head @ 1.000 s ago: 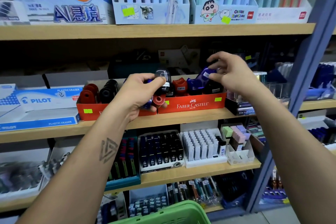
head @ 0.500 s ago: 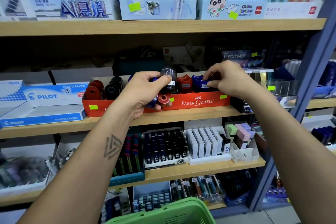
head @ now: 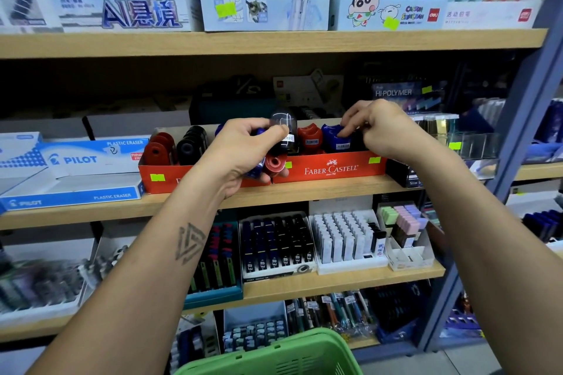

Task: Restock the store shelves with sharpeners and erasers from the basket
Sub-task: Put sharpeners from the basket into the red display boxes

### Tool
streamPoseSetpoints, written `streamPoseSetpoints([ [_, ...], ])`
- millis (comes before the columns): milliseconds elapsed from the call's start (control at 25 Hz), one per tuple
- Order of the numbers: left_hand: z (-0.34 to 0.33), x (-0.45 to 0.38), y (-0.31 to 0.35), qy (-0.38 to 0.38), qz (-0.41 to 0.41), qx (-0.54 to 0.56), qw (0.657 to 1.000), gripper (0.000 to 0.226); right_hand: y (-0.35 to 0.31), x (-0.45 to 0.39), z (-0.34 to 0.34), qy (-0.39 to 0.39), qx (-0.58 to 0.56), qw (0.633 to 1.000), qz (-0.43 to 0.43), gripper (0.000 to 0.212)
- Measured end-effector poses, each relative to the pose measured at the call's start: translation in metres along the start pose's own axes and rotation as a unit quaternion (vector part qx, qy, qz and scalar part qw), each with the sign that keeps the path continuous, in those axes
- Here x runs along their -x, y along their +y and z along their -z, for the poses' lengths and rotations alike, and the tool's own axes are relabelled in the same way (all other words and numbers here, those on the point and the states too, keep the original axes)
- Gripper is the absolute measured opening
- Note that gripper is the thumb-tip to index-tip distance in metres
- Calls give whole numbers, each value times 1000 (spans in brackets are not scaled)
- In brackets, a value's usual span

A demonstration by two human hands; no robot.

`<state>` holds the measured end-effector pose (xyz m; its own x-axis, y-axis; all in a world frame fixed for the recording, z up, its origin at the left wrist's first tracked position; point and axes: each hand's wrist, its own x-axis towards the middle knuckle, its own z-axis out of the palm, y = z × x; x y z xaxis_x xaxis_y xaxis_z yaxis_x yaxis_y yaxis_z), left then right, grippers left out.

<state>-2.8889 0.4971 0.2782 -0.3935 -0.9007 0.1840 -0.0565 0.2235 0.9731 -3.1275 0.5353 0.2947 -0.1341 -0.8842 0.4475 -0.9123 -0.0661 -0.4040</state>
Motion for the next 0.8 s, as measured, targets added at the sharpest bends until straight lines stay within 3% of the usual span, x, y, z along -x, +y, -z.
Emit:
streamPoseSetpoints([
  [200,-3,3,1,-4,-5,8,1000,31,-4,-1,1,21,13,1000,18,48],
  [320,-4,2,0,-21,0,17,1000,40,-11,-1,10,111,-118,986,47,36],
  [400,-4,2,-1,-34,4,22,999,44,-23,2,12,72,-237,967,61,29],
  [560,-6,6,-2,-76,-1,25,997,30,-41,4,-5,-79,-279,953,92,30],
  [800,0,7,-3,-54,18,61,997,32,-34,-3,-15,-62,-377,921,71,18],
])
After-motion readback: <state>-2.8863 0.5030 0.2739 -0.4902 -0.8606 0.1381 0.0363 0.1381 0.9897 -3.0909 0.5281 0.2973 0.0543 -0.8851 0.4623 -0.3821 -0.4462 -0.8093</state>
